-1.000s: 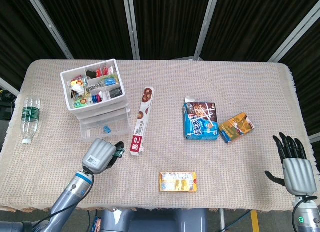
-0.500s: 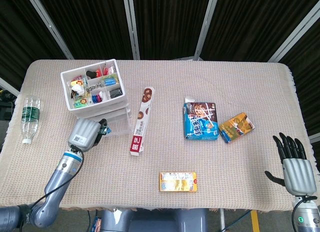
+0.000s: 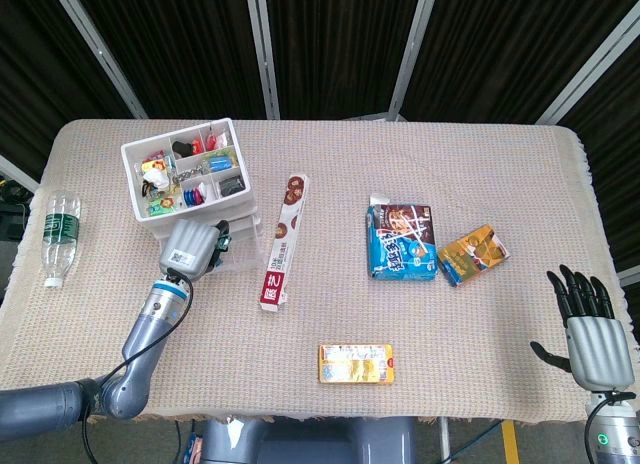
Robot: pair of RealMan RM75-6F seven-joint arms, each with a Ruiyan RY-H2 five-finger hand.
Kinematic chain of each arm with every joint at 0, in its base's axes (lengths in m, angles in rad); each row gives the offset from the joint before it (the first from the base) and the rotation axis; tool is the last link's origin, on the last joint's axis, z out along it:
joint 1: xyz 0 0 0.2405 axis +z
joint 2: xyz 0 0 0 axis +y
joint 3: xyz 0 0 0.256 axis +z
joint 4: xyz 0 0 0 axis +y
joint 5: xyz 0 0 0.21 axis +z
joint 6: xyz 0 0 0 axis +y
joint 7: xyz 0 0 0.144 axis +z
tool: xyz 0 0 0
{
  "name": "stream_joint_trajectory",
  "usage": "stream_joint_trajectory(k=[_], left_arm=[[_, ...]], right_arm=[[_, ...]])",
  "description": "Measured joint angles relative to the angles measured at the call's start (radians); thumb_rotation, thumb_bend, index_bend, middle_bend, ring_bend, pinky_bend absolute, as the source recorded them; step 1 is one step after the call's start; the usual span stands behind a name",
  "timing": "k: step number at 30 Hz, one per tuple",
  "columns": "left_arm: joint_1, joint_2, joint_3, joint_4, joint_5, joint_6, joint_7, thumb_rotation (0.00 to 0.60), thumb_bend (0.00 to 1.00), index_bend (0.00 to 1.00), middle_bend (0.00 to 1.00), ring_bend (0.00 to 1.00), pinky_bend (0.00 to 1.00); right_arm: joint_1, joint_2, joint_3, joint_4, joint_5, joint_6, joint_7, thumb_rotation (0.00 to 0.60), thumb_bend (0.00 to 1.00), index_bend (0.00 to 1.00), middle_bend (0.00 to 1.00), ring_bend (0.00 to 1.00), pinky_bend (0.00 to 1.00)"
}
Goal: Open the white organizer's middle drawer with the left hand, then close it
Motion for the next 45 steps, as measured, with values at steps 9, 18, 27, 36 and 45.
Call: stream_joint_trajectory(k=[9, 18, 27, 36, 45], left_arm=[[0.013, 0.002, 0.026, 0.001, 0.065, 0.046, -0.019, 0.6, 0.24, 0.21, 0.81, 0.72, 0.62], [0.064, 0.074, 0.113, -0.065, 0.231, 0.082, -0.092, 0.6, 0.78, 0.2, 0.3, 0.31, 0.34], [0.119, 0.189, 0.301, -0.045, 0.609, 0.142, -0.132, 0.6, 1.0, 0.19, 0.08, 0.03, 0.13], [0.126, 0.298, 0.444, 0.018, 0.8, 0.046, -0.057, 0.6, 1.0, 0.15, 0.0, 0.0, 0.04], [0.107, 0.3, 0.44, 0.042, 0.794, -0.107, 0.132, 0.6, 1.0, 0.15, 0.0, 0.0, 0.03]], right_arm=[[-0.001, 0.0, -0.002, 0.003, -0.006, 0.003, -0.001, 0.6, 0.0, 0.06, 0.0, 0.0, 0.0], [-0.002, -0.001, -0.001, 0.002, -0.001, 0.003, -0.005, 0.6, 0.0, 0.06, 0.0, 0.0, 0.0], [-0.001, -0.005, 0.001, -0.002, 0.002, 0.003, -0.016, 0.6, 0.0, 0.06, 0.0, 0.0, 0.0], [-0.002, -0.006, 0.002, -0.003, 0.006, 0.003, -0.02, 0.6, 0.0, 0.07, 0.0, 0.0, 0.0], [-0.001, -0.005, 0.003, -0.004, 0.006, 0.002, -0.018, 0.6, 0.0, 0.06, 0.0, 0.0, 0.0]])
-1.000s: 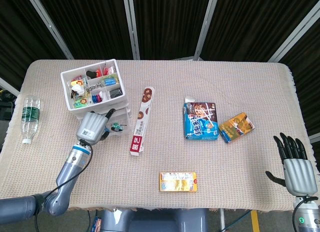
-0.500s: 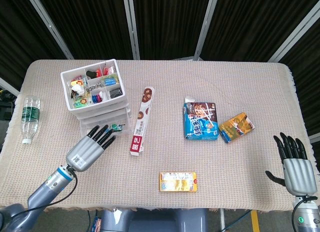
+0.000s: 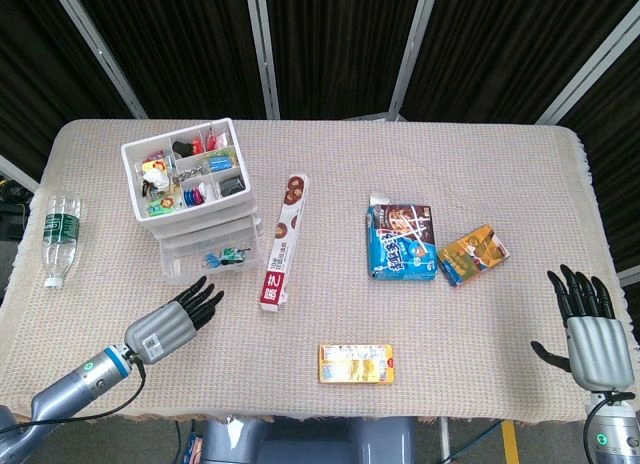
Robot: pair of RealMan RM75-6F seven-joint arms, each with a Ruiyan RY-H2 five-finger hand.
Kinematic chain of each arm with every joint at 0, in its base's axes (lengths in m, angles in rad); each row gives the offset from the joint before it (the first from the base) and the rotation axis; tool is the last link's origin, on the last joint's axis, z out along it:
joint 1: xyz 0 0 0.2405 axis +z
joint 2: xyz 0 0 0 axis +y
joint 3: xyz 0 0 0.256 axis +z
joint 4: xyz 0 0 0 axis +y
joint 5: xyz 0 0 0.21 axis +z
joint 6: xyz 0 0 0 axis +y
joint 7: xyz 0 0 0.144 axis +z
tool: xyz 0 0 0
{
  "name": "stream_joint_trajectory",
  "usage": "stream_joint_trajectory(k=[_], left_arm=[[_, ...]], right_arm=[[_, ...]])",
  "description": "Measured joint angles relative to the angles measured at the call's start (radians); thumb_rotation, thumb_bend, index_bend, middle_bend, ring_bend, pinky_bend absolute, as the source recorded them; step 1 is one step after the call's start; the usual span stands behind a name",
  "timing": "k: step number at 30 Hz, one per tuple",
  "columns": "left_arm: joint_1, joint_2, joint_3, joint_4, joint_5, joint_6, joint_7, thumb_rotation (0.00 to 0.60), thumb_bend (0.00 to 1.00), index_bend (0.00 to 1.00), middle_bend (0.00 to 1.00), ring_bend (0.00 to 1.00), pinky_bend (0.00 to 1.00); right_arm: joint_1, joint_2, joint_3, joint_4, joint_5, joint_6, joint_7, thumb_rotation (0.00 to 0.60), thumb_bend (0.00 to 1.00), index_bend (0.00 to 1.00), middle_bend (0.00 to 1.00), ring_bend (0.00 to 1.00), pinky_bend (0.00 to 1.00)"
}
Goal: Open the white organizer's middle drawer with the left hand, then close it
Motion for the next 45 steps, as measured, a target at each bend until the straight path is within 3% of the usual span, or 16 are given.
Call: stream_joint_trajectory(k=[13, 25, 37, 45], left_arm=[[-0.01, -0.051, -0.047, 0.034, -0.068, -0.124, 0.107, 0.6, 1.0, 0.16, 0.0, 0.0, 0.03], [0.002, -0.072, -0.105, 0.066, -0.162, -0.139, 0.112, 0.6, 1.0, 0.16, 0.0, 0.0, 0.03], [0.01, -0.101, -0.162, 0.165, -0.275, -0.144, 0.08, 0.6, 1.0, 0.16, 0.0, 0.0, 0.03], [0.025, -0.095, -0.159, 0.165, -0.287, -0.123, 0.049, 0.6, 1.0, 0.15, 0.0, 0.0, 0.03]], right_arm=[[0.0, 0.001, 0.0, 0.0, -0.001, 0.001, 0.004, 0.6, 0.0, 0.07, 0.0, 0.0, 0.0], [-0.001, 0.0, -0.001, -0.001, -0.002, 0.002, 0.003, 0.6, 0.0, 0.07, 0.0, 0.0, 0.0], [-0.001, 0.001, -0.002, -0.003, -0.002, 0.0, 0.0, 0.6, 0.0, 0.07, 0.0, 0.0, 0.0], [0.0, 0.001, -0.001, -0.003, 0.0, -0.003, -0.001, 0.6, 0.0, 0.07, 0.0, 0.0, 0.0]])
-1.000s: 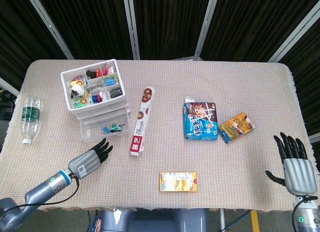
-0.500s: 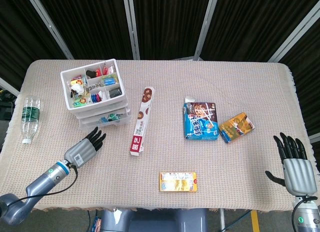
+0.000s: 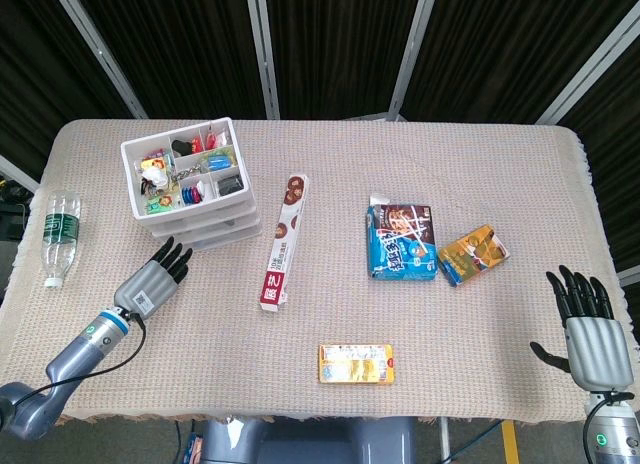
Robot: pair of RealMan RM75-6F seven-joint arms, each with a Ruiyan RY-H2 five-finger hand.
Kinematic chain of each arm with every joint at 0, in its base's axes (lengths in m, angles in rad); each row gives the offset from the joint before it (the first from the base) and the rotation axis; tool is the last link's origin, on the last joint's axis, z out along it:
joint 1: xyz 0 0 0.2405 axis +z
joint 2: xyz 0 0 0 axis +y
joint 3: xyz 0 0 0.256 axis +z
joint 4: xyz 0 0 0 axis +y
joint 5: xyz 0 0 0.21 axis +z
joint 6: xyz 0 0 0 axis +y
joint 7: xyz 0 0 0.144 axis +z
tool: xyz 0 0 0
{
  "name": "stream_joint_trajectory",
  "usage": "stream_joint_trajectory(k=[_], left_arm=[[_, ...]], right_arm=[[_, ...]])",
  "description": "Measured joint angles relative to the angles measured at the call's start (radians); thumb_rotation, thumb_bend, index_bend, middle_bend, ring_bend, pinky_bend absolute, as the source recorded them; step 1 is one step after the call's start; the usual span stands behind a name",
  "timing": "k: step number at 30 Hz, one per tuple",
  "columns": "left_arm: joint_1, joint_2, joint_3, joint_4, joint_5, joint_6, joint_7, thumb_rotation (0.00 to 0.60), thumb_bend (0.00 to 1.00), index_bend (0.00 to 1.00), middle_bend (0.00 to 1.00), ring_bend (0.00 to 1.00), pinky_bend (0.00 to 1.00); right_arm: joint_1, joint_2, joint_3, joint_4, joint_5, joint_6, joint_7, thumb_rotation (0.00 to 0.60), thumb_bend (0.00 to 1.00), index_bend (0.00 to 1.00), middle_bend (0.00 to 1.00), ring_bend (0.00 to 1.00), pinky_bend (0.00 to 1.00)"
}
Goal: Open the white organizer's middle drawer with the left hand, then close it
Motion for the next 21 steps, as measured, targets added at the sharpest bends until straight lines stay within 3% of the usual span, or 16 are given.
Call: stream_joint_trajectory(k=[3, 5, 7, 9, 15, 19, 21], left_arm=[[0.017, 0.017, 0.017, -0.039, 0.041, 0.042, -0.033, 0.6, 0.95, 0.14, 0.0, 0.0, 0.03], [0.032, 0.029, 0.032, -0.066, 0.079, 0.079, -0.056, 0.6, 0.8, 0.13, 0.0, 0.0, 0.03], [0.052, 0.042, 0.051, -0.094, 0.129, 0.134, -0.087, 0.6, 0.53, 0.11, 0.0, 0.0, 0.02], [0.079, 0.053, 0.066, -0.116, 0.173, 0.202, -0.128, 0.6, 0.37, 0.09, 0.0, 0.0, 0.01], [0.199, 0.073, 0.086, -0.184, 0.225, 0.443, -0.319, 0.6, 0.26, 0.01, 0.0, 0.0, 0.0], [0.298, 0.092, 0.087, -0.241, 0.213, 0.594, -0.47, 0.6, 0.03, 0.0, 0.0, 0.0, 0.0], [0.35, 0.1, 0.083, -0.246, 0.212, 0.665, -0.527, 0.6, 0.0, 0.0, 0.0, 0.0, 0.0]], right_arm=[[-0.001, 0.001, -0.001, 0.001, -0.001, 0.001, 0.0, 0.6, 0.0, 0.06, 0.0, 0.0, 0.0], [-0.001, 0.001, -0.001, 0.001, -0.003, 0.002, 0.002, 0.6, 0.0, 0.07, 0.0, 0.0, 0.0], [-0.001, 0.001, -0.001, 0.002, -0.004, 0.004, 0.002, 0.6, 0.0, 0.07, 0.0, 0.0, 0.0], [-0.001, 0.001, -0.001, 0.002, -0.006, 0.005, 0.001, 0.6, 0.0, 0.06, 0.0, 0.0, 0.0], [0.001, -0.003, 0.0, 0.004, -0.009, 0.006, -0.002, 0.6, 0.0, 0.06, 0.0, 0.0, 0.0], [0.002, -0.007, 0.003, 0.005, -0.012, 0.01, -0.002, 0.6, 0.0, 0.06, 0.0, 0.0, 0.0], [0.002, -0.009, 0.003, 0.007, -0.014, 0.014, -0.002, 0.6, 0.0, 0.06, 0.0, 0.0, 0.0]])
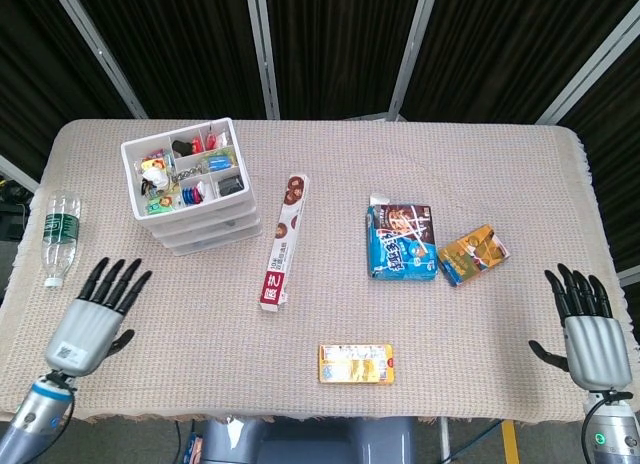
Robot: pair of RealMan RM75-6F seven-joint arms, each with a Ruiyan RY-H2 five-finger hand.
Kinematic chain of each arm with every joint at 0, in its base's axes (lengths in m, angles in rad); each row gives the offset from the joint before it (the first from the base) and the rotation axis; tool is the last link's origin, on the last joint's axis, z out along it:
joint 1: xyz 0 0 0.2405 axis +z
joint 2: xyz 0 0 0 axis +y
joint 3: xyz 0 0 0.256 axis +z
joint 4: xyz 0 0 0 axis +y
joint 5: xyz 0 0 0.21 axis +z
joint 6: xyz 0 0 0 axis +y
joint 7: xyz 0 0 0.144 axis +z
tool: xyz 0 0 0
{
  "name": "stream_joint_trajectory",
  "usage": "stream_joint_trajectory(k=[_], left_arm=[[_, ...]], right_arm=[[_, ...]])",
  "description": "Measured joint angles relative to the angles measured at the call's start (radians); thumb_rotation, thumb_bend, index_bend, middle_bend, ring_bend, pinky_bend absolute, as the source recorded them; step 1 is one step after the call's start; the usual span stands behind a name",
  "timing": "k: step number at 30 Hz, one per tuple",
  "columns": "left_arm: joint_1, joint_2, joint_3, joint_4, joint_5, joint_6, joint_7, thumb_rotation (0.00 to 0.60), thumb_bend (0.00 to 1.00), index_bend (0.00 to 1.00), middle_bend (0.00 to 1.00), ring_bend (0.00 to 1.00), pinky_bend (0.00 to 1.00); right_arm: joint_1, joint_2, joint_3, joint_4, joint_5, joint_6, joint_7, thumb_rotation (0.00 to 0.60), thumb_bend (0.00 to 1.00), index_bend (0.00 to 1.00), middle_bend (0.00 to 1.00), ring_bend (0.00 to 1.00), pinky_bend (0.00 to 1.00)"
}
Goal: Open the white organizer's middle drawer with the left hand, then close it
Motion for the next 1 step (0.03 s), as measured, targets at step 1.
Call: stream_joint_trajectory(k=[1], left_arm=[[0.02, 0.002, -0.002, 0.004, -0.002, 0.025, -0.014, 0.6, 0.0, 0.0, 0.0, 0.0, 0.0]], right_arm=[[0.0, -0.001, 0.0, 0.001, -0.002, 0.001, 0.0, 0.6, 0.0, 0.06, 0.0, 0.0, 0.0]])
